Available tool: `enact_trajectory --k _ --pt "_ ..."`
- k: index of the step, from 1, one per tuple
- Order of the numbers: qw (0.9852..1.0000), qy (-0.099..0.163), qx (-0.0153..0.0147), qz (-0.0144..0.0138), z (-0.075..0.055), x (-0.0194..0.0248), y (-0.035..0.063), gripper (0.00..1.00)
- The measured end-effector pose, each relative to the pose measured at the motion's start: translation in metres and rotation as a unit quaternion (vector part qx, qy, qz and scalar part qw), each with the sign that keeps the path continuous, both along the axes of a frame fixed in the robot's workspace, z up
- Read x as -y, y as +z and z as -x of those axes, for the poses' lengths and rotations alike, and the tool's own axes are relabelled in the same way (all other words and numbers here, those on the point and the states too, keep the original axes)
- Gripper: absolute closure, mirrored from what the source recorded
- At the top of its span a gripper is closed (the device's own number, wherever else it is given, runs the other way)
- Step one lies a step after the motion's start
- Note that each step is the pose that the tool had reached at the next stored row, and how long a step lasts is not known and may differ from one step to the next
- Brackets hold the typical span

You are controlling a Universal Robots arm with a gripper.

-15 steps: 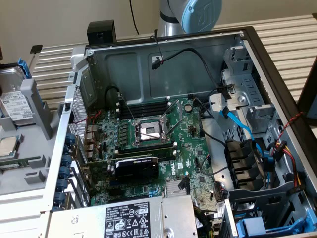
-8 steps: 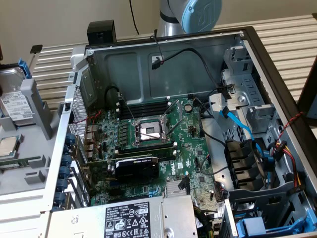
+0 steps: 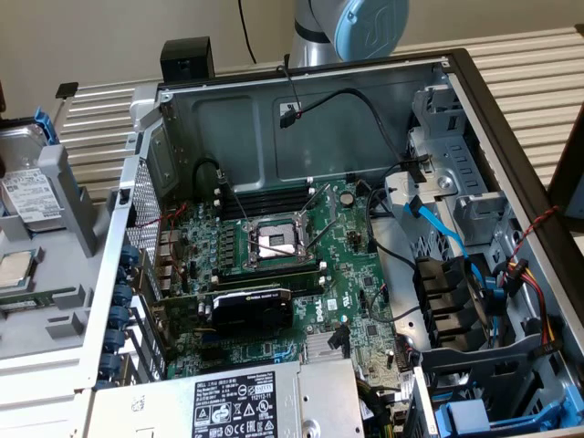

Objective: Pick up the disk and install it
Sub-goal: 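Pick up the disk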

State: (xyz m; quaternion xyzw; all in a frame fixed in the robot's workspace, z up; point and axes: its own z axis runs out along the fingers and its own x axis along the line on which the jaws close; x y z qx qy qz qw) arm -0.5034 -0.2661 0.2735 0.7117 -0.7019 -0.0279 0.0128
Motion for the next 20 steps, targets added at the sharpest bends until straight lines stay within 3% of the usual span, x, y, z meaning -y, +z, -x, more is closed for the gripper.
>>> enact_trajectory --k 18,20 --pt "1.0000 -0.001 0.0082 0.0004 0.0087 0.0000 -0.0005 0.62" --pt "0.9999 -0.001 0.0138 0.0011 0.0087 -0.0001 -0.0006 0.62"
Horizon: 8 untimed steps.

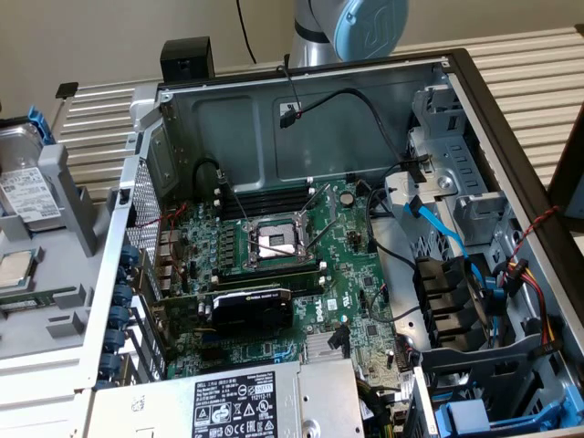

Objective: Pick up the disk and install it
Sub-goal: 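Pick up the disk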

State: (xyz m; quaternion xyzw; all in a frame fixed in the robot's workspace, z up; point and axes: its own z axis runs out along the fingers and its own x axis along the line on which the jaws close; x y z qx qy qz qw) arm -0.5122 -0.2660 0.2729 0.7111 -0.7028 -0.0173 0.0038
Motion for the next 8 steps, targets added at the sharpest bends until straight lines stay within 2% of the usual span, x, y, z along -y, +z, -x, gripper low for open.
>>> enact_trajectory --k 1,3,4,5,8 --pt "1.0000 0.000 0.0049 0.0003 0.0000 0.0000 0.0000 0.62" --pt "0.9998 0.000 0.0175 0.0007 -0.0001 0.0000 0.0001 0.62" --pt "0.9998 0.000 0.0222 0.0009 -0.0001 0.0001 0.0000 0.62" --pt "0.9997 0.000 0.0242 0.0012 -0.0001 0.0001 0.0001 0.62" --pt "0.9997 0.000 0.0259 0.0014 0.0000 0.0000 0.0001 0.62"
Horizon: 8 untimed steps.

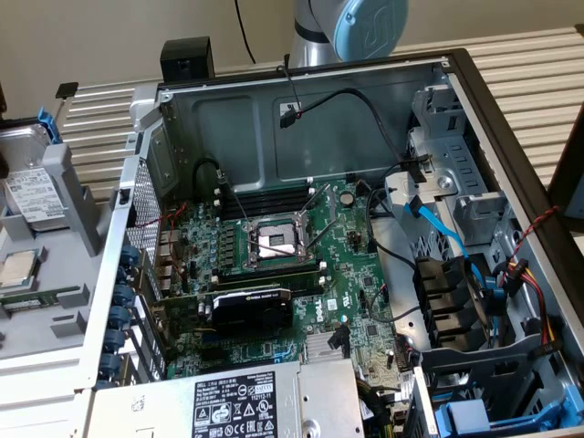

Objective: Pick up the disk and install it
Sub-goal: 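Pick up the disk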

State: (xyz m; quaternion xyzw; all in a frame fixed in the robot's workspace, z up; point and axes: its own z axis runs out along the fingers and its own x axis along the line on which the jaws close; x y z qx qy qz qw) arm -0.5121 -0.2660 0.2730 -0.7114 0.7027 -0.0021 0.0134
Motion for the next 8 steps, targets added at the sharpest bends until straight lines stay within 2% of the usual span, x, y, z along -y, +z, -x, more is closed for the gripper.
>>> enact_trajectory --k 5,8 --pt "1.0000 0.000 0.0003 0.0001 -0.0001 0.0000 -0.0001 0.62" --pt "1.0000 0.000 -0.0012 0.0000 -0.0008 0.0000 0.0000 0.63"
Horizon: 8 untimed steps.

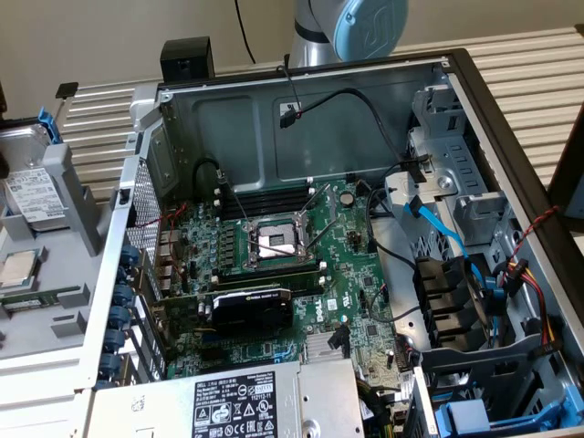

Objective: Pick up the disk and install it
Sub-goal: 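Pick up the disk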

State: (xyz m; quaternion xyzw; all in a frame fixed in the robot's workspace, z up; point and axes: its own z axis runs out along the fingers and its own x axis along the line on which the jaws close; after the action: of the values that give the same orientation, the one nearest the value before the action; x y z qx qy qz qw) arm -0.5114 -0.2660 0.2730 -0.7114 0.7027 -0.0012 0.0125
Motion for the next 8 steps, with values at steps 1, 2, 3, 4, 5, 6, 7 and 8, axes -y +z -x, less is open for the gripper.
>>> enact_trajectory --k 1,2,3,4,5,6,7,8 --pt "1.0000 0.000 -0.0007 0.0000 -0.0004 0.0000 0.0000 0.63" --pt "1.0000 0.000 -0.0015 0.0000 -0.0006 0.0000 0.0000 0.63" --pt "1.0000 0.000 -0.0029 0.0000 -0.0010 0.0001 0.0000 0.63" --pt "1.0000 0.000 -0.0044 0.0000 -0.0014 0.0001 -0.0001 0.63" --pt "1.0000 0.000 -0.0057 0.0000 -0.0018 0.0002 -0.0001 0.63" --pt "1.0000 0.000 -0.0072 0.0000 -0.0022 0.0003 -0.0001 0.63" --pt "1.0000 0.000 -0.0087 0.0000 -0.0025 0.0004 -0.0001 0.63" --pt "1.0000 0.000 -0.0097 0.0000 -0.0026 0.0004 -0.0001 0.63"
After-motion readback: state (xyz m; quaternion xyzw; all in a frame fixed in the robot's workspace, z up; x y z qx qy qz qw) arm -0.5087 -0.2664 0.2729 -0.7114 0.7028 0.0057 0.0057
